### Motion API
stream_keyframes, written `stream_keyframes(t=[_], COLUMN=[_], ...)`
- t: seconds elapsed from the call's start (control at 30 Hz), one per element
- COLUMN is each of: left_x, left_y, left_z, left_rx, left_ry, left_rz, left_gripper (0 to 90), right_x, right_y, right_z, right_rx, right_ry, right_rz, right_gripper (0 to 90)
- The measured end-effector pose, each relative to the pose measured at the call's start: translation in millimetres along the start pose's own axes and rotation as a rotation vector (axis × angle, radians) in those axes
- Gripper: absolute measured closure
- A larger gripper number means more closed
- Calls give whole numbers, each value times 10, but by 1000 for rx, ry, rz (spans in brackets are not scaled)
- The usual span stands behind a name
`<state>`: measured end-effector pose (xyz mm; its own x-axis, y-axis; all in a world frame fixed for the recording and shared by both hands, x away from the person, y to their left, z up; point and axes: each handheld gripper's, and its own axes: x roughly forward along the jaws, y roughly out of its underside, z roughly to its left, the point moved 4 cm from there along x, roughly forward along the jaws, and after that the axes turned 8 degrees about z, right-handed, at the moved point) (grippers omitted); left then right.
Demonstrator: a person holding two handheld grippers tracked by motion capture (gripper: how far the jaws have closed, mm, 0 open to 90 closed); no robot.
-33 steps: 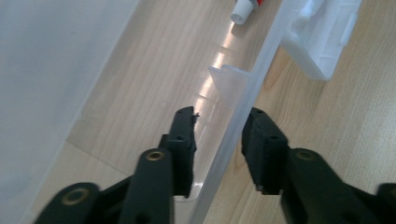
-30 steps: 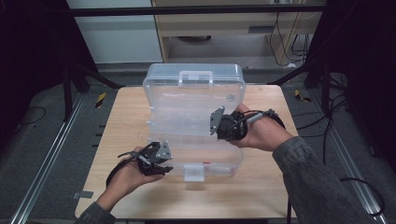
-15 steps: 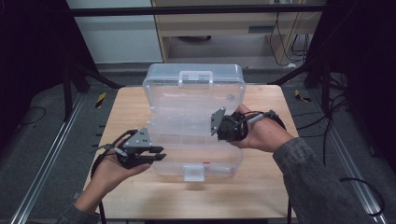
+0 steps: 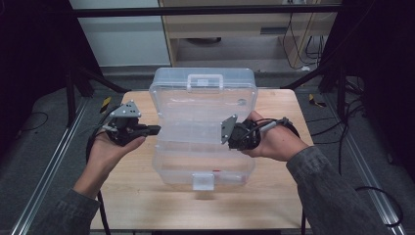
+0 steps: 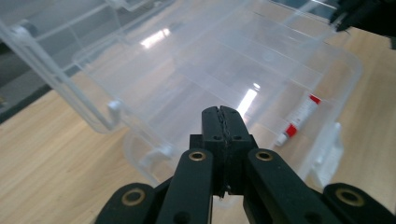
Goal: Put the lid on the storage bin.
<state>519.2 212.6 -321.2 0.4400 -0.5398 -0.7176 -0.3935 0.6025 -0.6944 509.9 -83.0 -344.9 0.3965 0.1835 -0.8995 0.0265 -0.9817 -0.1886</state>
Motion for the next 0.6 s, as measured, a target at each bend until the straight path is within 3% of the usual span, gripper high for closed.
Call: stream_keyframes(t=[0.37, 0.6], left_x=[-15, -45], left_y=[-197, -236], left_z=[200, 288], left_rx=[-63, -104], left_ry=[-1, -2], left_rz=[-38, -58], left_gripper=[898, 899], right_x=[15, 22], right_y=[14, 14], right_z=[51, 63], right_rx=[-6, -8], right_ry=[-4, -4], right_rz=[-3, -4], right_gripper=[834, 831])
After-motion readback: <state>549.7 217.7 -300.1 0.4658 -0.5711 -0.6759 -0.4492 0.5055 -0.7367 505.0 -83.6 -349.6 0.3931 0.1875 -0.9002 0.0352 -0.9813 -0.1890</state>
